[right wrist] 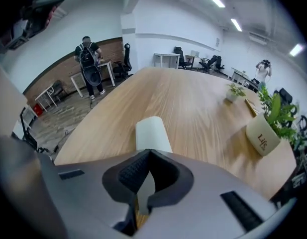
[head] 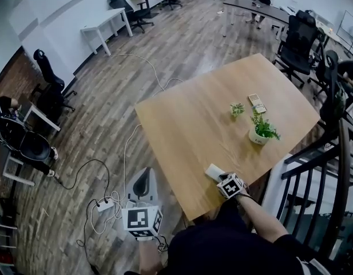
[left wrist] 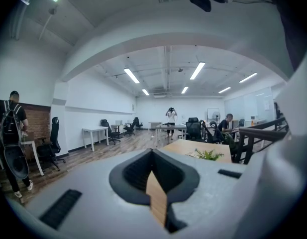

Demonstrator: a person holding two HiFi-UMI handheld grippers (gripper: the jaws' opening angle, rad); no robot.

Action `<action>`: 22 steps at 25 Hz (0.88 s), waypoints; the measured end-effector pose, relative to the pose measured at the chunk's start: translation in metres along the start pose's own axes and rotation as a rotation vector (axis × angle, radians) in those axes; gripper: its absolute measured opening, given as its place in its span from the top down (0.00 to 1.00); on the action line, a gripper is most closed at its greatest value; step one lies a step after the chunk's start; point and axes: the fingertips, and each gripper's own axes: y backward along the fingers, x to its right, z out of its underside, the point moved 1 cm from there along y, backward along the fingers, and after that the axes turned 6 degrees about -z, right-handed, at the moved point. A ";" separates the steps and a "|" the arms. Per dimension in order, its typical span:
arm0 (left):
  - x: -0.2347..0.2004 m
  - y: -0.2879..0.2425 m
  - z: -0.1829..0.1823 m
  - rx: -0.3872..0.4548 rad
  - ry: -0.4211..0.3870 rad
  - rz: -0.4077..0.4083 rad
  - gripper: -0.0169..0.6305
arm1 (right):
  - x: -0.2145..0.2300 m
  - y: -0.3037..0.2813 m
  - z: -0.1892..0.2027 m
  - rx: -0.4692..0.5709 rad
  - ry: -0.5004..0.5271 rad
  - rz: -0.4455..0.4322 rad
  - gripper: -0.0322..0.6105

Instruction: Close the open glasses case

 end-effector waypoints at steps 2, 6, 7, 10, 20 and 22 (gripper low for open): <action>0.004 -0.002 0.001 -0.003 0.007 0.009 0.97 | 0.000 0.005 -0.003 0.030 -0.069 -0.019 0.93; 0.009 -0.003 0.002 -0.002 0.008 0.017 0.97 | -0.011 0.052 -0.043 0.236 -0.104 -0.044 0.93; 0.009 -0.003 0.001 -0.001 0.008 0.015 0.97 | -0.012 0.068 -0.057 0.306 -0.104 -0.043 0.93; 0.010 -0.002 0.002 0.001 0.011 0.009 0.97 | -0.013 0.127 -0.095 0.515 -0.052 -0.009 0.93; 0.022 -0.012 -0.010 0.062 -0.005 0.019 0.97 | -0.001 0.347 -0.152 1.090 0.064 0.185 0.93; 0.030 -0.017 -0.017 0.091 -0.011 0.031 0.97 | 0.001 0.375 -0.152 1.136 0.061 0.218 0.93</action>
